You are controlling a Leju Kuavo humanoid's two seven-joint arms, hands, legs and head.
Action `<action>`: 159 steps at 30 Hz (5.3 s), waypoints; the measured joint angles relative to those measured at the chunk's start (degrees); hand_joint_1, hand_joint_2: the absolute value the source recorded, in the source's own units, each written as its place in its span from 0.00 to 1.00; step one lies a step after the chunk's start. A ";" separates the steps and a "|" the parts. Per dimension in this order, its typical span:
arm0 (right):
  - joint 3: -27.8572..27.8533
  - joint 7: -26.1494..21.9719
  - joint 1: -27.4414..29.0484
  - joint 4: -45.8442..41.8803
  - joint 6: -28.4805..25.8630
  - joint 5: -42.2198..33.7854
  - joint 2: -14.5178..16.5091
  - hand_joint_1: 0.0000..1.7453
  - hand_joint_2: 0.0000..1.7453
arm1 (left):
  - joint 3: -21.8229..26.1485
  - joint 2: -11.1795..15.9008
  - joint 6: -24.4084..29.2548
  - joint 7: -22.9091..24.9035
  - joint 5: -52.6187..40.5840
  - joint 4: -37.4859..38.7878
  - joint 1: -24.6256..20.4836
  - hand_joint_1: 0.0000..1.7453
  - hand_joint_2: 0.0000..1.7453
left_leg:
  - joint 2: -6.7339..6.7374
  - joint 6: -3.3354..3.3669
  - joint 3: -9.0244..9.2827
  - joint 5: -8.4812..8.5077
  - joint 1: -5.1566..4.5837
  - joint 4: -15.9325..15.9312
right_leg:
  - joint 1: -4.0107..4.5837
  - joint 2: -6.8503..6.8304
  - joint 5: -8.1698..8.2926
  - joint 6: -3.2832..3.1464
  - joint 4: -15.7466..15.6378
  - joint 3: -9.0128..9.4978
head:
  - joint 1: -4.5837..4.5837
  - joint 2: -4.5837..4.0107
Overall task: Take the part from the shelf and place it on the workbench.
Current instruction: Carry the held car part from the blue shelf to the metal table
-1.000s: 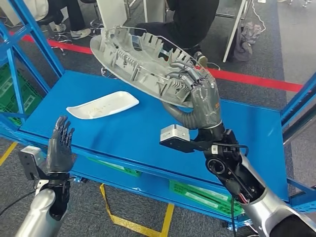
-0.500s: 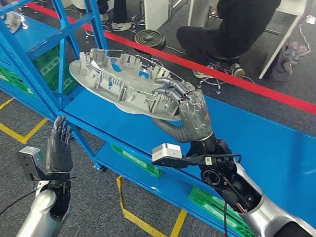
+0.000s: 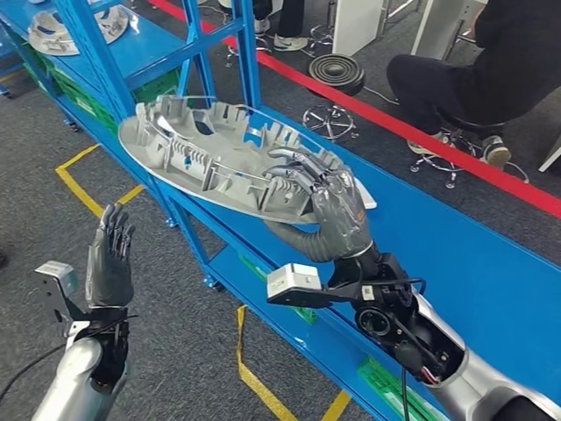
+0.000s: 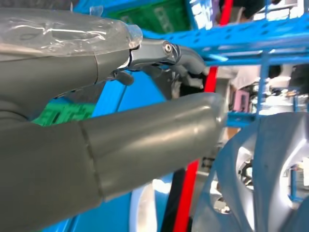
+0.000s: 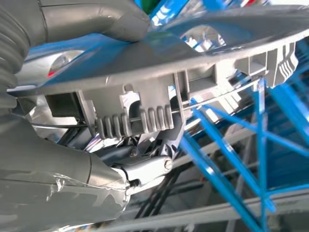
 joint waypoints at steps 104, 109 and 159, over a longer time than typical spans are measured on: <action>1.42 -2.41 -0.56 1.59 -3.12 -9.02 -0.72 1.00 1.00 | 0.28 -0.55 1.14 -1.22 -0.03 2.07 -2.86 0.00 0.00 | 4.87 1.15 3.65 3.04 0.26 -6.37 | 0.43 -8.87 -0.96 2.38 0.38 0.29 | -1.22 0.00; 1.36 -2.55 -0.81 1.60 -3.09 -9.08 -0.73 1.00 1.00 | 0.28 -0.36 1.17 -1.05 0.06 2.05 -3.11 0.00 0.00 | 1.65 2.71 4.20 3.08 0.56 -6.68 | 0.01 -2.88 -7.86 3.00 12.93 -5.11 | 0.18 0.00; 0.51 -1.56 -0.34 2.93 -3.38 -8.83 -0.93 1.00 1.00 | -0.20 -0.35 2.15 -0.40 -0.93 1.09 -4.22 0.00 0.00 | 2.62 -0.73 -5.01 -1.78 0.78 8.90 | -0.34 -4.46 -0.55 0.62 0.62 -0.43 | -1.17 0.00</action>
